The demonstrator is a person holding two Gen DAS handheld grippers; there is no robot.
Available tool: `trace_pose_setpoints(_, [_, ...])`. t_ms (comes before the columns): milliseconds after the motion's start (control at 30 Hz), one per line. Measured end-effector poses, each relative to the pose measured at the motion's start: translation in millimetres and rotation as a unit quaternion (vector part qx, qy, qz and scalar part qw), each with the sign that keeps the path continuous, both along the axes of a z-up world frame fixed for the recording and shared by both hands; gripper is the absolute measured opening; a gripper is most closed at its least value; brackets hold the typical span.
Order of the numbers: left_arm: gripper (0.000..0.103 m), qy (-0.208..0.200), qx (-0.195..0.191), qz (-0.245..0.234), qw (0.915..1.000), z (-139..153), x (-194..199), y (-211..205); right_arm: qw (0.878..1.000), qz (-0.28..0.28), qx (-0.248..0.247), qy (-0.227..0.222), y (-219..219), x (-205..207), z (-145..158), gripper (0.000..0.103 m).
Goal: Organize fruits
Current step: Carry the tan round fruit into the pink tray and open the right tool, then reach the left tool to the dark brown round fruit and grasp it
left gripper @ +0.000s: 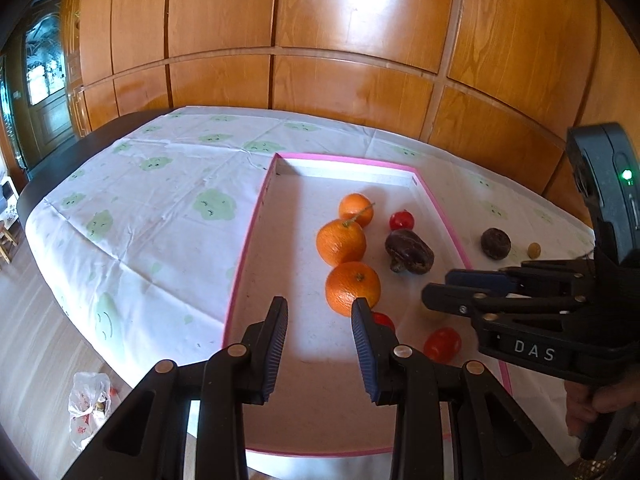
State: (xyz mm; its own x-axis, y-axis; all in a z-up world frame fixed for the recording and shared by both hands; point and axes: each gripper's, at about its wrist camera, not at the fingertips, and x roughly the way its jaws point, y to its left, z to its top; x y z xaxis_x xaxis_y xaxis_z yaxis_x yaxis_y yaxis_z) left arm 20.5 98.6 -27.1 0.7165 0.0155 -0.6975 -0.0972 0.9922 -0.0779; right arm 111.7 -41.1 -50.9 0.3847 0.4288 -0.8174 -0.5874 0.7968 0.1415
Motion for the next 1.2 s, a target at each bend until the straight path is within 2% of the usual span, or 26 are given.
trace_pose_setpoints(333, [0.036,0.002,0.001,-0.022,0.9997,4.4,-1.5,-17.7,0.998,-0.043,0.046,-0.029,-45.9,-12.8,29.1,0.032])
trace_pose_setpoints(500, [0.036,-0.006,0.009,-0.049,0.9988,12.6,-3.1,-36.4,0.995,-0.07,0.043,-0.049,-77.1,-17.4,41.4,0.033])
trace_pose_setpoints(900, [0.036,-0.012,0.03,-0.106,0.9939,21.7,-4.8,-79.8,0.987,-0.142,0.043,-0.062,-150.8,-15.6,52.0,0.033])
trace_pose_setpoints(1200, [0.036,-0.01,0.045,-0.14,0.9891,22.7,-2.8,-109.5,0.981,-0.173,0.032,-0.078,-197.7,-10.0,61.0,0.033])
